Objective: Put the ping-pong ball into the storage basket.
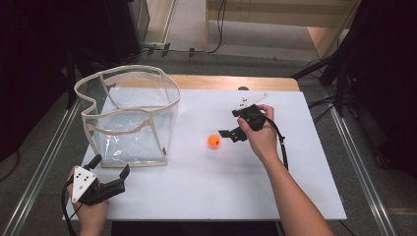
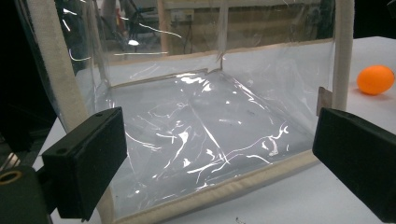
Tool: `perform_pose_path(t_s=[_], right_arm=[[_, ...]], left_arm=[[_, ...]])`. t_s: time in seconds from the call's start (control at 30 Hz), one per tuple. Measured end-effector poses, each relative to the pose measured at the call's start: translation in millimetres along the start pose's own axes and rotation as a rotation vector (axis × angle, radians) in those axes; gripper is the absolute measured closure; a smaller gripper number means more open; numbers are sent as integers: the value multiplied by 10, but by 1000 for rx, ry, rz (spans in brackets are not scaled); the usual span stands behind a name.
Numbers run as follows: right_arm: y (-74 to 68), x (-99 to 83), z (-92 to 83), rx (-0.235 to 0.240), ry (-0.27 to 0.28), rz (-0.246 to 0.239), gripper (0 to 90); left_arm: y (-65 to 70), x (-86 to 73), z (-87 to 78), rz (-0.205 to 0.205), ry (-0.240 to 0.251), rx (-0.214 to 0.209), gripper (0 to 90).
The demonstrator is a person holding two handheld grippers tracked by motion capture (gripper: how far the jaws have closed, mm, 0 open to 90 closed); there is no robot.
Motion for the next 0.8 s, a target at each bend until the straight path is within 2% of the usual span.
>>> perform_pose_path(t_s=[0.27,0.8], right_arm=[[-30,18,55,17,-26,-13,0],[-87,4,201,46,-117,-64,0]], left_arm=[[1,0,1,2,0,0,36],[1,-1,1,3,-1,0,36]])
Point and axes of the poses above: each handheld gripper's, and its own axes: z roughly forward along the jaws, x roughly out of its top, y roughly to its right, the point moved 6 cm from there along z, roughly forward along the jaws, and after that the axes turned 9 degrees about -z, right-handed, at the moved point
